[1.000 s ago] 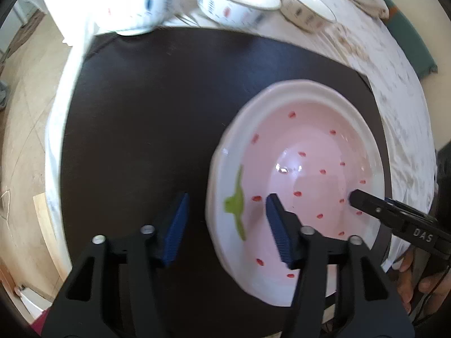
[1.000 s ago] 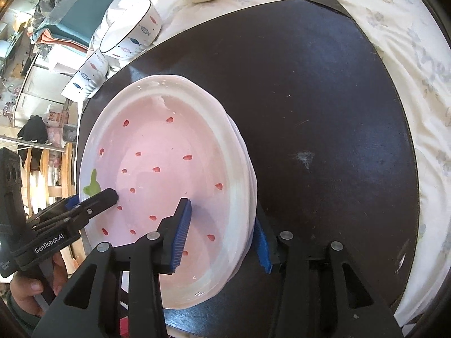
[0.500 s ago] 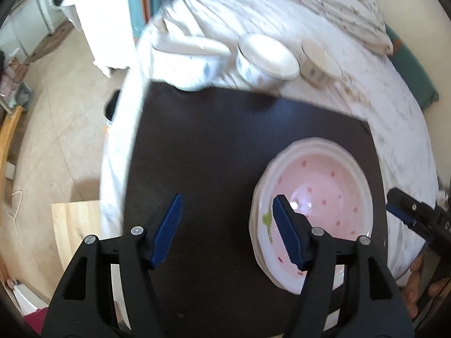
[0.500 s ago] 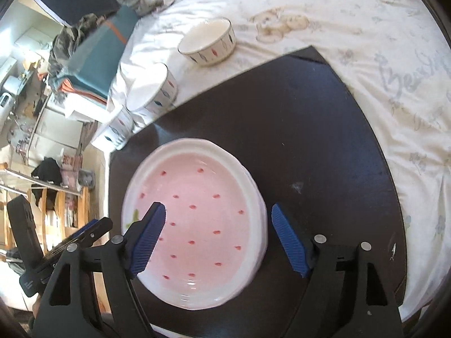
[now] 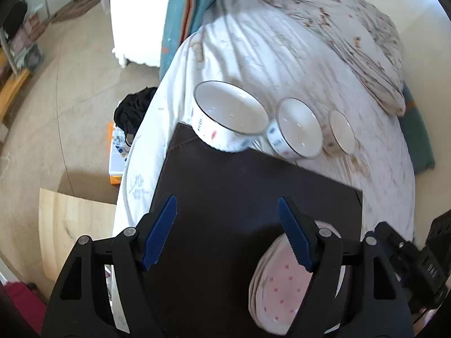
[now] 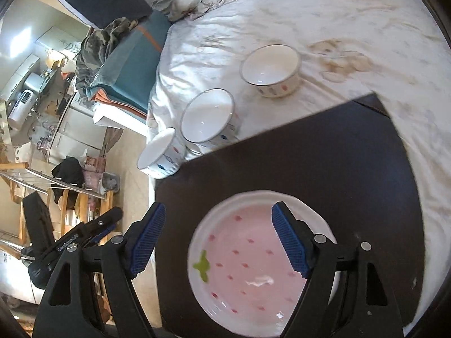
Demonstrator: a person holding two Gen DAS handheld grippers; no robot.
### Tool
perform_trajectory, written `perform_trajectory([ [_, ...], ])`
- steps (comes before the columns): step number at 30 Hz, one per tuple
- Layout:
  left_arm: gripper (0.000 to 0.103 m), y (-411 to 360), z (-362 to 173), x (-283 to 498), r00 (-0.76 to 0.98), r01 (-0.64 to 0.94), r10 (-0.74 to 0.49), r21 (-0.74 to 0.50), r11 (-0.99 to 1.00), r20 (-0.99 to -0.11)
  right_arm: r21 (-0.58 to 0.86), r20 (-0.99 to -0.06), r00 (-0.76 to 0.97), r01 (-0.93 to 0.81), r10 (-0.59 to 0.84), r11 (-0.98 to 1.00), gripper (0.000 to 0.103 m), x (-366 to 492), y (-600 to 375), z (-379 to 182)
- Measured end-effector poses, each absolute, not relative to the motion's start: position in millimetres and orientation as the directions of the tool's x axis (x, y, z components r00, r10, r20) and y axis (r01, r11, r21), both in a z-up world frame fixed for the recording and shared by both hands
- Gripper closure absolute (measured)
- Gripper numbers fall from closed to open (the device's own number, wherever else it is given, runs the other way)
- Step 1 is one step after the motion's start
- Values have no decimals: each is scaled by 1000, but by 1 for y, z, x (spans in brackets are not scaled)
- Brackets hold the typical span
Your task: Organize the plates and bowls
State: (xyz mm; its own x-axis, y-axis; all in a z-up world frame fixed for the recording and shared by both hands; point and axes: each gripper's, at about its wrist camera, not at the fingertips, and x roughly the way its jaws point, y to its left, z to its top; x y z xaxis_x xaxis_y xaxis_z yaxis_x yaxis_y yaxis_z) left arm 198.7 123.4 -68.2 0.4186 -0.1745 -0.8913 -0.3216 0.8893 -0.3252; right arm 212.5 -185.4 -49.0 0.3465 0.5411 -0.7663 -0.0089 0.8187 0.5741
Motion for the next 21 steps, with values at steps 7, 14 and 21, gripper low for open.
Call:
perform_trajectory([
  [7, 33, 166, -101, 245, 388, -465, -139, -324, 824, -911, 615, -768, 252, 34, 589, 788, 23, 264, -144, -84],
  [14, 38, 181, -118, 295, 390, -469, -111, -301, 830, -914, 660, -749, 181, 120, 637, 742, 40, 309, -98, -112],
  [21, 51, 181, -143, 333, 326, -429, -176, -312, 848, -929, 641, -767, 148, 207, 625, 739, 50, 329, -55, -137],
])
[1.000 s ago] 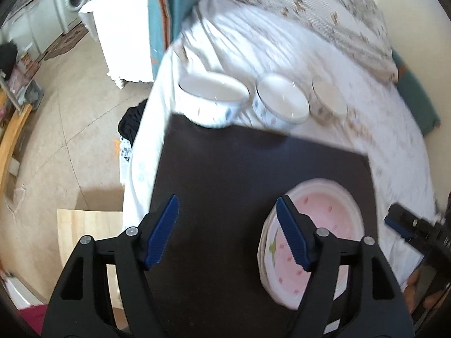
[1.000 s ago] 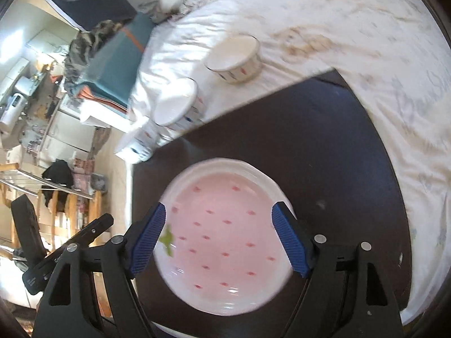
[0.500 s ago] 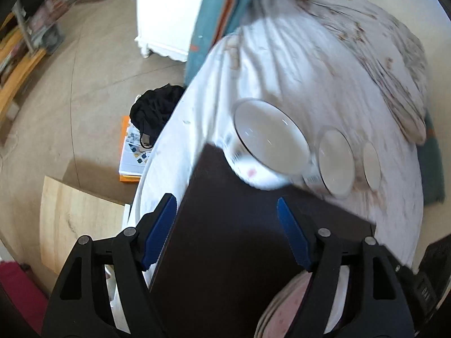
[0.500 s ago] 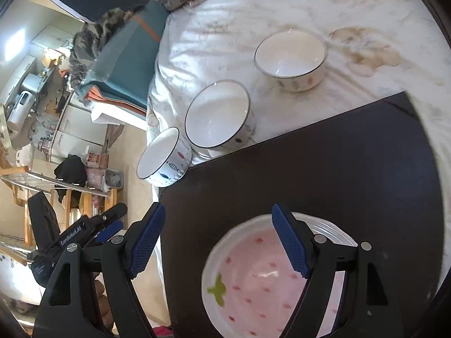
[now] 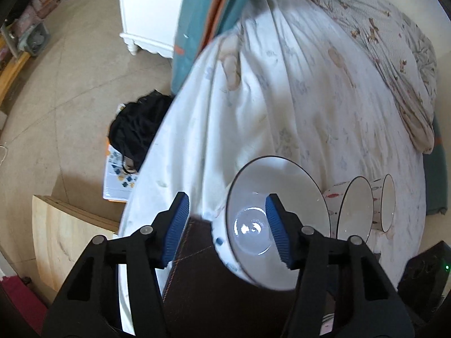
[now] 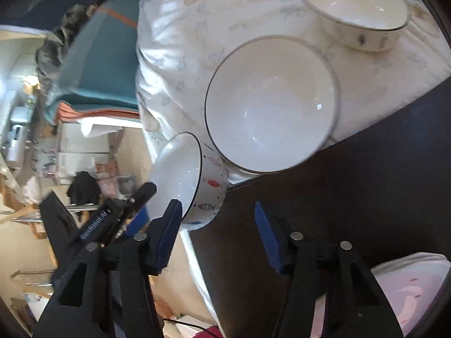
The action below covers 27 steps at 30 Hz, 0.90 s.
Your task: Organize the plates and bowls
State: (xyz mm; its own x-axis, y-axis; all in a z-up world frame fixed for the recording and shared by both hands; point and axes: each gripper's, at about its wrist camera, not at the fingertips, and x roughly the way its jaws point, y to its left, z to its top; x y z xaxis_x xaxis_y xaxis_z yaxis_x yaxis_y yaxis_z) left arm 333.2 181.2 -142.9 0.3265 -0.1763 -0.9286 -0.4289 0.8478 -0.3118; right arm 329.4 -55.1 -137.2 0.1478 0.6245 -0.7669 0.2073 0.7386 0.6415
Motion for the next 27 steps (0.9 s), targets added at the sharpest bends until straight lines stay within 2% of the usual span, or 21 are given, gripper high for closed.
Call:
perform_trajectory([
  [2, 53, 177, -146, 337, 314, -411, -189, -312, 857, -931, 634, -773, 133, 217, 621, 743, 51, 335, -45, -144],
  [4, 69, 170, -149, 341, 294, -378, -182, -289, 880, -938, 621, -783, 125, 208, 609, 756, 51, 338, -38, -147],
  [8, 77, 162, -150, 340, 278, -343, -138, -232, 910, -951, 576, -818, 106, 168, 566, 800, 53, 343, -27, -150],
  [10, 90, 163, -152, 340, 270, -336, -101, -192, 922, -958, 559, -829, 97, 151, 550, 816, 58, 342, -23, -153],
  [13, 92, 165, -156, 337, 257, -337, -117, -202, 920, -959, 532, -847, 71, 121, 527, 838, 61, 339, -17, -158],
  [16, 93, 158, -157, 333, 251, -293, -112, -186, 938, -961, 514, -857, 41, 100, 513, 852, 69, 336, -10, -167],
  [19, 93, 148, -152, 329, 262, -245, -76, -143, 959, -962, 512, -859, 53, 74, 510, 856, 81, 331, -7, -168],
  [27, 93, 142, -148, 321, 253, -215, -122, -179, 960, -960, 496, -865, 93, 9, 493, 868, 81, 319, -15, -160],
])
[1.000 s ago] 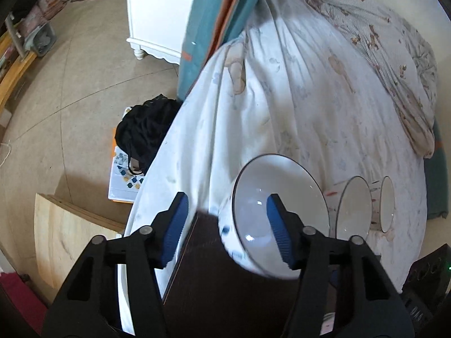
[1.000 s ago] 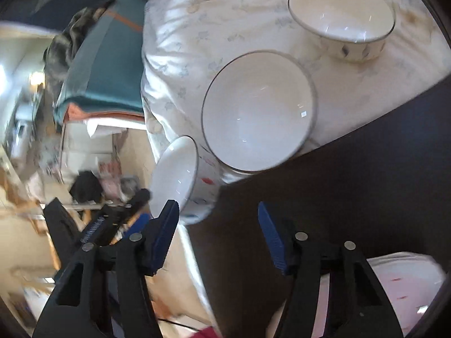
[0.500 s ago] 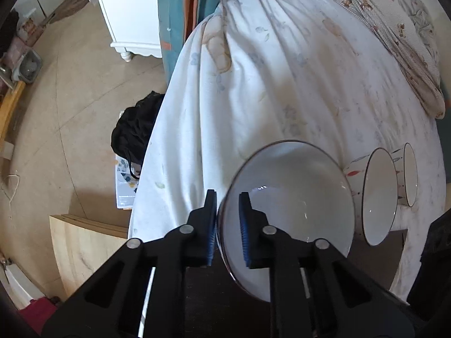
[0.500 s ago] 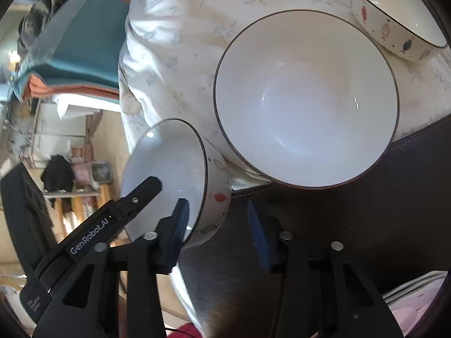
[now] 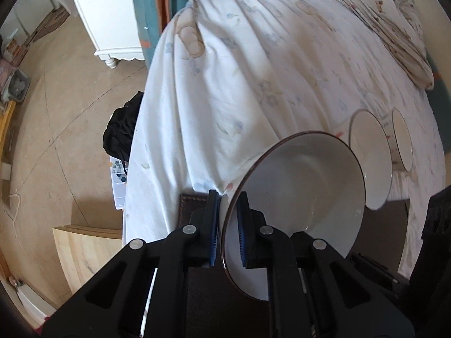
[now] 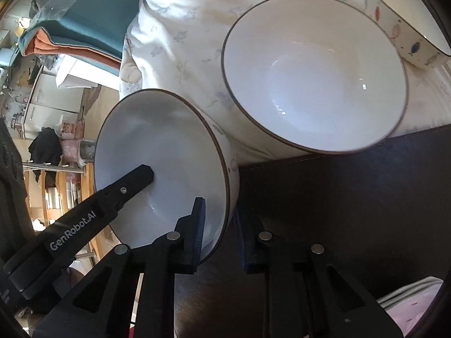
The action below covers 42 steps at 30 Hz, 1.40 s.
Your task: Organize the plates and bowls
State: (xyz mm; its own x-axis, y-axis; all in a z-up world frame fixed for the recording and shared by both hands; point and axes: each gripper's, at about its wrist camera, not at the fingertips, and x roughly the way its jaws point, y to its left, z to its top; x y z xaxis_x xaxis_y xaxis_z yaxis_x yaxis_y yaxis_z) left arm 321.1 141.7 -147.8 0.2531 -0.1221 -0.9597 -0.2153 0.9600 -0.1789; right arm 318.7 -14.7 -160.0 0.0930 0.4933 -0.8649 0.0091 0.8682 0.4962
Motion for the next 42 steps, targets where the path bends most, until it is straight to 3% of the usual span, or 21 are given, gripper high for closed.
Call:
perform_trajectory([
  [19, 93, 78, -80, 256, 298, -78, -150, -181, 980, -943, 494, -852, 168, -53, 495, 868, 82, 262, -68, -94],
  [42, 93, -42, -67, 144, 323, 95, -257, -239, 966, -911, 452, -865, 231, -32, 446, 892, 83, 149, -191, -62],
])
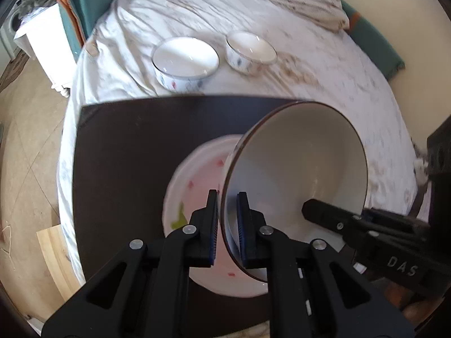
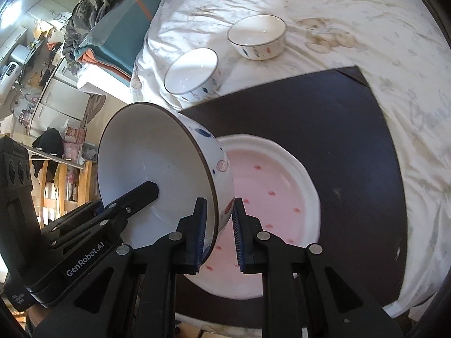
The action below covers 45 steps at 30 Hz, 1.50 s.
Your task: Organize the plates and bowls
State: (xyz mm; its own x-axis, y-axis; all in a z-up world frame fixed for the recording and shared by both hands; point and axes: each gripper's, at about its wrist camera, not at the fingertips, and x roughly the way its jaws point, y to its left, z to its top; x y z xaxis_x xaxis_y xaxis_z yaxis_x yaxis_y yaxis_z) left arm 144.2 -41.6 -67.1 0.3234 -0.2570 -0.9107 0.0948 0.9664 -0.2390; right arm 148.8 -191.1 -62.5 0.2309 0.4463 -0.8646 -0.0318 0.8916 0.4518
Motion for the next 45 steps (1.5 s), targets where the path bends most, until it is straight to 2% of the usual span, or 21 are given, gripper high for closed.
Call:
perform_trajectory([
  [8, 93, -47, -85, 132, 284, 106, -248, -226, 968, -926, 492, -848, 212, -29, 486, 870, 83, 134, -207, -83],
  [25, 93, -48, -124, 133, 168, 100, -216, -201, 974, -962, 415, -907, 76, -15, 414, 910, 84, 136, -191, -123],
  [45, 91, -45, -129, 144, 119, 54, -227, -222, 974, -967, 434, -901, 6, 52, 435, 899, 80, 140, -196, -141],
])
